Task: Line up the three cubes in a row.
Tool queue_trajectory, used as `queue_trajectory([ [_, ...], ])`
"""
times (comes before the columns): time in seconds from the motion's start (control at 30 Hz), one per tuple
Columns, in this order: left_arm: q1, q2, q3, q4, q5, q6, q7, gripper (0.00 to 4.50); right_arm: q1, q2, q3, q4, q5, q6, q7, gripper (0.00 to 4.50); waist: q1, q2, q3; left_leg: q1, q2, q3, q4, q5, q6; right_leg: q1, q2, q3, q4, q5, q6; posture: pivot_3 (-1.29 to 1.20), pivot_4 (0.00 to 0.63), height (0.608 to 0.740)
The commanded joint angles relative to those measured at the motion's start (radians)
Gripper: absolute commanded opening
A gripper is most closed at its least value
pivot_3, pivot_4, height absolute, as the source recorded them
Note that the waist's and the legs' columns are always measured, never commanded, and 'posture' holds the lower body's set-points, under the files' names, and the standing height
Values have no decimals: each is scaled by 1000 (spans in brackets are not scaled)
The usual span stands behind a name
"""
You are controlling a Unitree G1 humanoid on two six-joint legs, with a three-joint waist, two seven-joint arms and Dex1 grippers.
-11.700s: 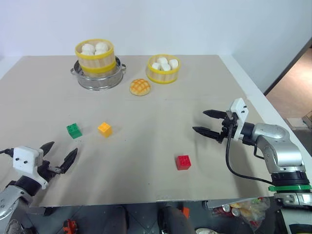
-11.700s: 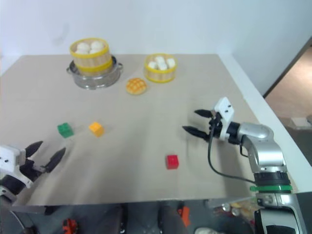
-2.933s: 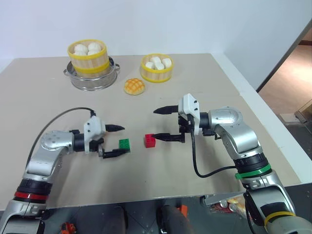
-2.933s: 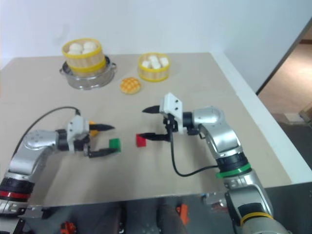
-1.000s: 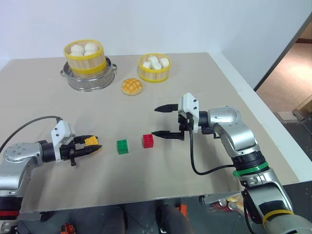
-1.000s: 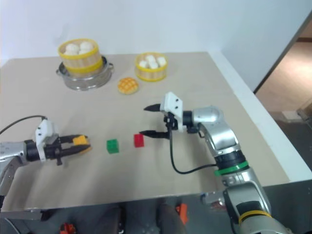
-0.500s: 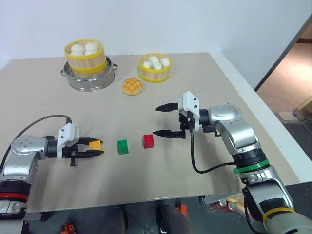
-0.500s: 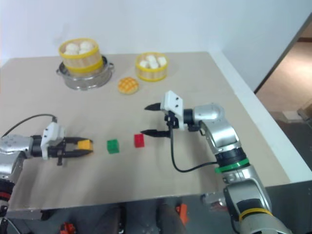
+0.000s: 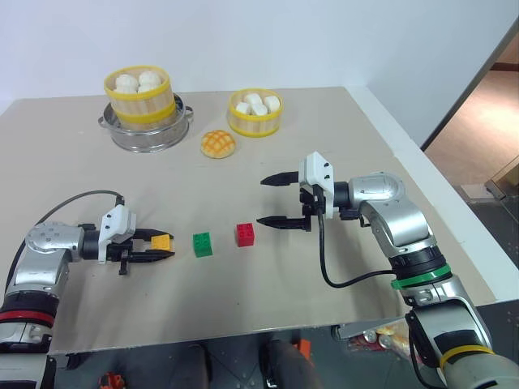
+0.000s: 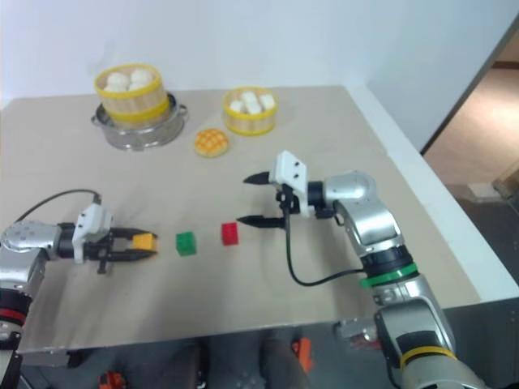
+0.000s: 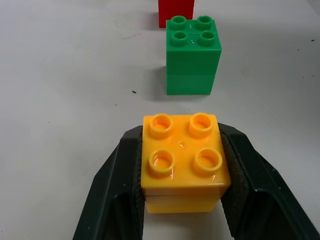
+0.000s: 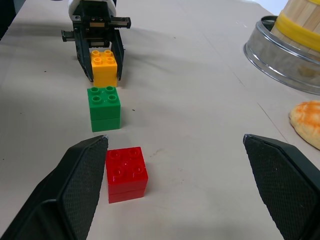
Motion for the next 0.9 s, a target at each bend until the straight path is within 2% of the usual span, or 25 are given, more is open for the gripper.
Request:
queue_trajectory([
  [0.03,-7,7,-9,12,25,-41,-11,1352,-4,-8,-14,-39,8,-2,1,4500,0,0,0,0,0,0,0,0,0,0,0,0,0,0,0,0,150,740],
  [0.2,-28,13,-15,29,35,-14,5,1352,-7,-9,-14,-35,7,-2,3,4500,1,0,0,0,0,0,0,0,0,0,0,0,0,0,0,0,150,740],
  [0.23,-33,15,-15,30,33,-11,3,2399,-6,-10,-14,-36,8,-1,3,4500,1,0,0,0,0,0,0,0,0,0,0,0,0,0,0,0,150,740],
  [0.43,-42,38,-10,13,36,-6,-14,4427,0,-14,-14,-38,10,-1,5,4500,0,0,0,0,0,0,0,0,0,0,0,0,0,0,0,0,150,740],
  [0.7,-12,76,19,-103,-4,54,-10,4471,3,-9,-21,-41,20,2,1,4500,0,0,0,0,0,0,0,0,0,0,0,0,0,0,0,0,150,740],
  [0.9,34,130,76,-232,-70,183,27,4471,8,-16,-26,-46,24,1,7,4500,-1,0,0,0,0,0,0,0,0,0,0,-1,0,-1,0,0,150,740],
])
